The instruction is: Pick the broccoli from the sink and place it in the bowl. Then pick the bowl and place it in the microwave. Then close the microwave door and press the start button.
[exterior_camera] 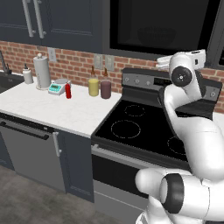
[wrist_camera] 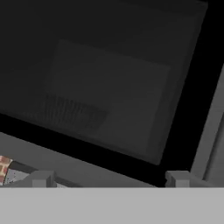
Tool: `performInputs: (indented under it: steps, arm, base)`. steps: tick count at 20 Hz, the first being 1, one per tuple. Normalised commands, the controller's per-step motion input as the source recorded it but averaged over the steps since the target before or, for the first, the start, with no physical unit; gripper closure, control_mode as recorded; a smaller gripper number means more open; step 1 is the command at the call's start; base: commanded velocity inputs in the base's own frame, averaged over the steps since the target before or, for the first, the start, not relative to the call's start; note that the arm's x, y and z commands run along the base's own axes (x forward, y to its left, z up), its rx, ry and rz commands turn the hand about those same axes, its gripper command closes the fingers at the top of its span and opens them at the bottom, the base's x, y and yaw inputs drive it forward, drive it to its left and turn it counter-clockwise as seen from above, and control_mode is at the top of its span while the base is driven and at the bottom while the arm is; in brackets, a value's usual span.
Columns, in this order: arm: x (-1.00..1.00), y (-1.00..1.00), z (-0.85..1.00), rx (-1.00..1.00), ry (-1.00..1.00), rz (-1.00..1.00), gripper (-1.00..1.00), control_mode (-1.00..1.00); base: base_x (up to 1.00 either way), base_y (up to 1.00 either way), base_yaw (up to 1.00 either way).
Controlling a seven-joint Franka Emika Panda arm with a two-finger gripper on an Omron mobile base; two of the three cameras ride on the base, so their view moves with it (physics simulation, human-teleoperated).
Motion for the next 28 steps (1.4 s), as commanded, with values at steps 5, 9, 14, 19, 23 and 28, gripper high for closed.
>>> performInputs:
  steps: [5,9,14,19,23,28]
  arm:
    - [-0.87,0.01,0.53,0.13,-0.01,0.00,-1.00,-1.00]
    - [-0.91,0.00,0.37,0.14,0.00,0.00,-1.00,-1.00]
    - [-0.95,0.00,0.11,0.10,0.00,0.00,1.00,-1.00]
    - [-0.98,-0.10,-0.15,0.00,-0.13,-0.01,1.00,-1.00]
    - [-0.79,-0.29,-0.32,0.00,-0.17,-0.05,1.00,-1.00]
    - [-0.34,-0.27,-0.24,0.00,-0.01,-0.07,1.00,-1.00]
  base:
    - [0.00,0.00,0.00]
    - [0.00,0.00,0.00]
    - [0.00,0.00,0.00]
    - [0.00,0.00,0.00]
    - [0.00,0.00,0.00]
    - [0.00,0.00,0.00]
